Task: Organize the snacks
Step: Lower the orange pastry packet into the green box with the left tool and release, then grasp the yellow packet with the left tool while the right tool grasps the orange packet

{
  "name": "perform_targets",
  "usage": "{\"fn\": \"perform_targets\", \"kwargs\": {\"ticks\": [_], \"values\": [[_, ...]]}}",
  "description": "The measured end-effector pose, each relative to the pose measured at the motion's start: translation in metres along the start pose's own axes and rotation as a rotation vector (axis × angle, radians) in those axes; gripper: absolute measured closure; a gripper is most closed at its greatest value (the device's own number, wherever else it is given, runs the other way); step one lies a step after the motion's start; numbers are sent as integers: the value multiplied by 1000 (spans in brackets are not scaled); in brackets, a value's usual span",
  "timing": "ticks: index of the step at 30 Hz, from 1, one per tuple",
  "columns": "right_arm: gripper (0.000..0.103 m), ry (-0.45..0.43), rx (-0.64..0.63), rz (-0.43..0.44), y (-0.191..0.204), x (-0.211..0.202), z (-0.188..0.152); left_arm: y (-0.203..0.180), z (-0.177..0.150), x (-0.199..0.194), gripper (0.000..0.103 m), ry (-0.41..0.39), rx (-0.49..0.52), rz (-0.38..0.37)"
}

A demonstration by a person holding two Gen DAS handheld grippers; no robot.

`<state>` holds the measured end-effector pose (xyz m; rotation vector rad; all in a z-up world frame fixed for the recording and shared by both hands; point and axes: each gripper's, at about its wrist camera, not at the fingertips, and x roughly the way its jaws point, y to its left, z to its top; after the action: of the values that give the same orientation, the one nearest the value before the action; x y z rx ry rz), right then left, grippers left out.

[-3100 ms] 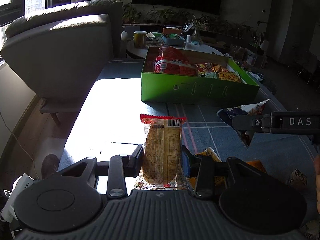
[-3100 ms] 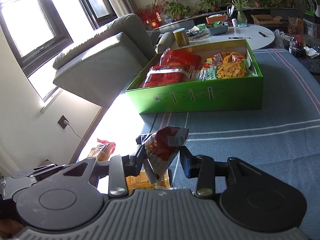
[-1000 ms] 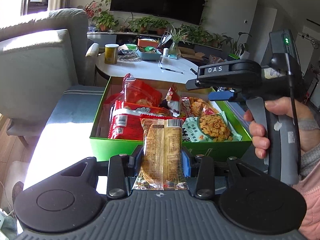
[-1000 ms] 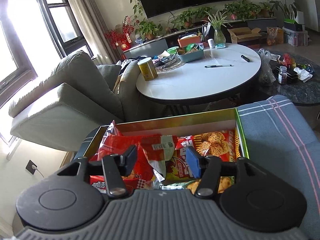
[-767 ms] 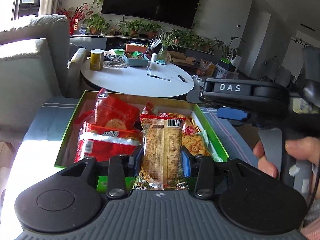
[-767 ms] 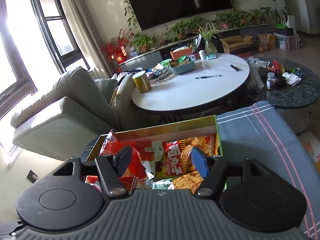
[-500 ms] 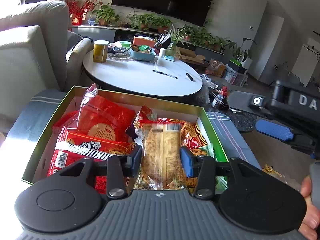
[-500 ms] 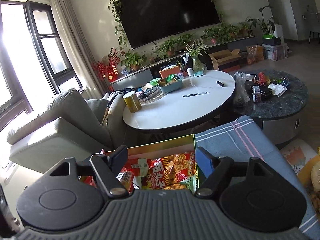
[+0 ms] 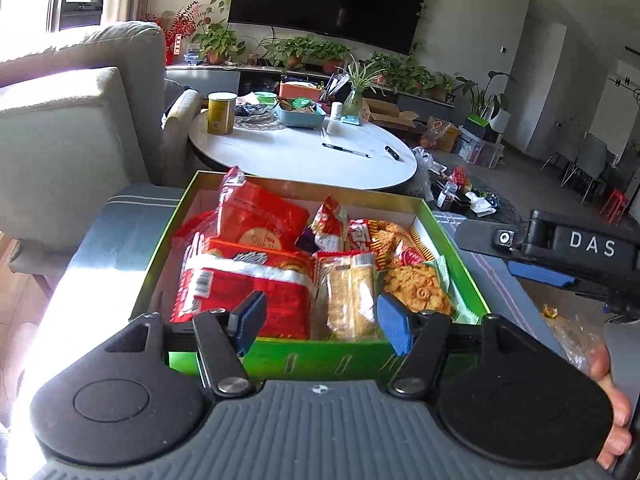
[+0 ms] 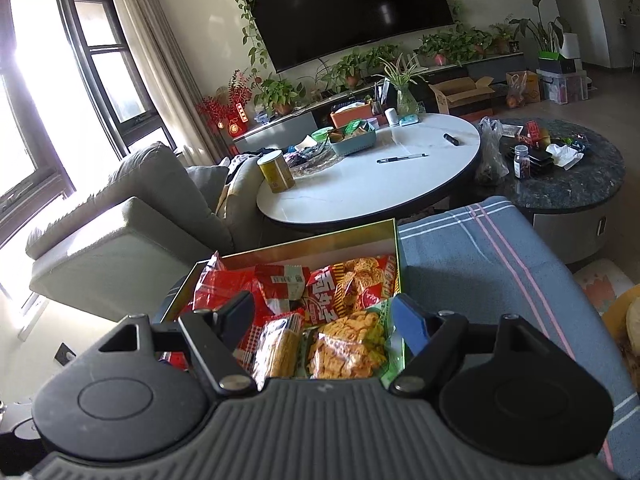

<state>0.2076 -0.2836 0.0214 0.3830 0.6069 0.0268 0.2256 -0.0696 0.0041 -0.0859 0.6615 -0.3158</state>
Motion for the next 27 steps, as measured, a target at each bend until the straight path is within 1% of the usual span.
{"fn": "perform_targets", "kwargs": {"ticks": [2,5,7,10,12,15,18,21,24,27], "values": [[18,9,-16,7,4,-5,-7,7,-9,-11,41,11,8,37],[18,23,-53,18,12,-14,-19,17,-20,-26,41,30,17,76],[18,43,-71,28,18,-19,-27,22,-27,-37,41,37,24,81],[18,70,-94,53,25,-28,-40,24,-41,-55,41,44,71,64],[18,79,-109,61,29,-36,-48,24,-53,-67,40,56,123,46],[18,93,-134,67,33,-48,-59,25,-69,-77,36,104,208,17],[18,106,-142,69,36,-56,-67,21,-90,-87,36,132,325,23],[18,113,-133,66,38,-61,-74,14,-107,-92,35,152,424,-4],[18,120,-127,74,41,-66,-78,8,-119,-90,32,214,489,-46],[18,125,-138,77,43,-72,-83,1,-126,-84,32,251,541,-56]]}}
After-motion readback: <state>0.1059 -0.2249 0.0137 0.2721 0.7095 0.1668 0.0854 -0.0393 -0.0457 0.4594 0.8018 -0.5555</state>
